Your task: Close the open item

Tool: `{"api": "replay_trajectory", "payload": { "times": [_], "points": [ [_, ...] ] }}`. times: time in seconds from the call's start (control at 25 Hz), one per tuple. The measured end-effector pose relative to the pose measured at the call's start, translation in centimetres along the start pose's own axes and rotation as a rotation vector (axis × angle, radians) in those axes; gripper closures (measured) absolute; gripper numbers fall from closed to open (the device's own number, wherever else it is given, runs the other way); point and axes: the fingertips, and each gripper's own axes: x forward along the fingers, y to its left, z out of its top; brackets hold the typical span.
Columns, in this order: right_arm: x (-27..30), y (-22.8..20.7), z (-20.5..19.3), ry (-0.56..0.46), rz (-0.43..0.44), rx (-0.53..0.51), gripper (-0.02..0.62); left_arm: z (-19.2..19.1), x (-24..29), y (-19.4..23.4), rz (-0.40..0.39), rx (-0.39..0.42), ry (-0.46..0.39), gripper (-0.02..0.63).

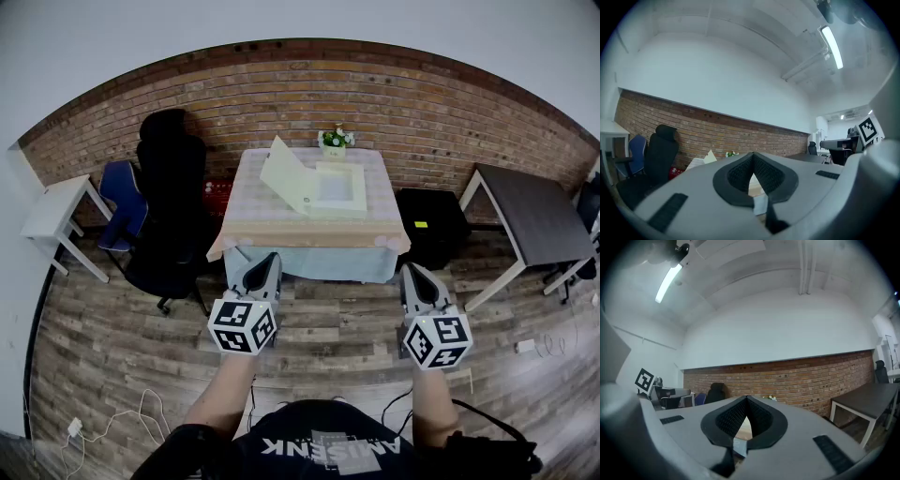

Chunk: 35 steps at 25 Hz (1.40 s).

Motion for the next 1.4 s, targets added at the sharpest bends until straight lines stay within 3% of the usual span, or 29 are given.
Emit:
{"api": "replay_trajectory", "payload": {
  "times": [0.72, 1.4],
  "points": [
    [-0.2, -2.6, 0.4, -0.022, 0.041, 0.028, 0.554, 0.1, 1.3, -2.4, 0.022, 0.018, 0.002, 0.594],
    [-2.9, -9.3, -1.3, -0.015, 0.089, 0.025, 0.554, -1.4, 4.6, -9.6, 0.028, 0.016, 0.002, 0.594]
  ]
}}
